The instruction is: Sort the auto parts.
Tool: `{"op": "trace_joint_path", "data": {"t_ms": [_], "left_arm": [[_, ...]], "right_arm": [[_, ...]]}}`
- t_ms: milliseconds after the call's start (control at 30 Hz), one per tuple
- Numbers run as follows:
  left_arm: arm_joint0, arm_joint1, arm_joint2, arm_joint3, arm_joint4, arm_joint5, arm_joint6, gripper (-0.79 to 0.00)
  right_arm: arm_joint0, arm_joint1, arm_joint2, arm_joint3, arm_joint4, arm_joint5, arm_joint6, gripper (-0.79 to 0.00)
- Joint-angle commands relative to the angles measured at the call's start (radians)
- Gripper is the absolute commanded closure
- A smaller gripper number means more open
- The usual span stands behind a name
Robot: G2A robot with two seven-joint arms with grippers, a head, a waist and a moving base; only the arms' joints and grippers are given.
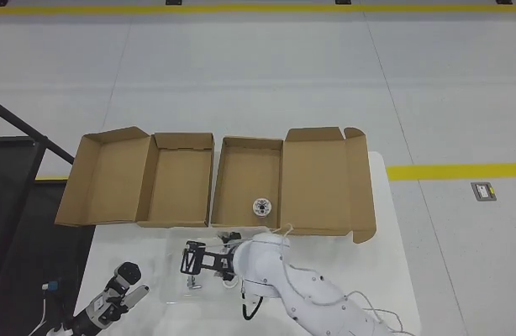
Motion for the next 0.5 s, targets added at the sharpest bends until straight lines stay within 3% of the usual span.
{"op": "trace_joint_path", "data": {"t_ms": [0,200,300,467], "left_arm": [[0.000,0.000,0.000,0.000,0.000,0.000,0.000,-0.785],[0.000,0.000,0.000,0.000,0.000,0.000,0.000,-0.785],[0.000,0.000,0.000,0.000,0.000,0.000,0.000,-0.785],[0.000,0.000,0.000,0.000,0.000,0.000,0.000,-0.785]], "right_arm": [[0.024,-0.017,-0.033,0.041,0.009,0.001,0.016,-0.594],[0.075,-0.051,-0.080,0.148,0.047,-0.048,0.015,-0.566],[0.092,-0.064,-0.086,0.198,0.060,-0.044,0.025,-0.459],[0.128,-0.085,-0.088,0.290,0.104,-0.065,0.025,-0.431]]}}
